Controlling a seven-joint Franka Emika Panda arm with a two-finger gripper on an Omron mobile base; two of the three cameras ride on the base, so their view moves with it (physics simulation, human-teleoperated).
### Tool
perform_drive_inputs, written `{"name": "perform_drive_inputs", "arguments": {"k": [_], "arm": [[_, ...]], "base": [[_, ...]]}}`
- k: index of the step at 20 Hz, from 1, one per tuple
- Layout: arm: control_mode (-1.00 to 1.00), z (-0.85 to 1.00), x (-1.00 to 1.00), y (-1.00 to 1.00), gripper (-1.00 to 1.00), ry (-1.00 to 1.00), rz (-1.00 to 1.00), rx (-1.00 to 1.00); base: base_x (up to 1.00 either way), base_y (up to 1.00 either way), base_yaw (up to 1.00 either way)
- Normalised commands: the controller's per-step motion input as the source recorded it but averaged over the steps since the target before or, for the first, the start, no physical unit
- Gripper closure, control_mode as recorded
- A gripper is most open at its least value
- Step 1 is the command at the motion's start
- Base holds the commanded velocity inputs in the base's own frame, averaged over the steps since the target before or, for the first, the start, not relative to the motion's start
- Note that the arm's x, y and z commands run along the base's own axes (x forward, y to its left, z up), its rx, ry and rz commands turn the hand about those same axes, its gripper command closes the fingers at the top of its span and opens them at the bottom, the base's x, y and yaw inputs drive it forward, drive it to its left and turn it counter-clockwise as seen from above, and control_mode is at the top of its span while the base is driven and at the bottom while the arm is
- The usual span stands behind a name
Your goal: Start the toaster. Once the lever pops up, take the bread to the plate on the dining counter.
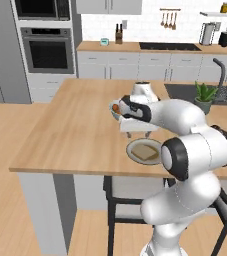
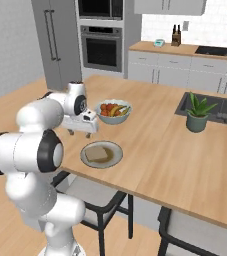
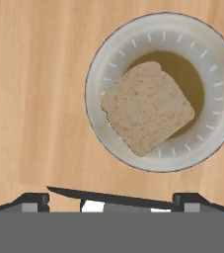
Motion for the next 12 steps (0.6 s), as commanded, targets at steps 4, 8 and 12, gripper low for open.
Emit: {"name": "perform_drive_inputs", "arguments": {"k": [4, 8, 12], "arm": [[-1.0, 0.64, -0.98, 0.0, -1.0, -0.31, 0.21, 0.17], [-1.0, 0.56, -1.0, -0.02, -1.0, -0.31, 0.16, 0.21], [-1.0, 0.21, -1.0, -0.1, -1.0, -0.32, 0.1, 0.15]], "base": [[0.0, 0.0, 0.0], [0.0, 0.0, 0.0], [0.0, 0.0, 0.0]]}}
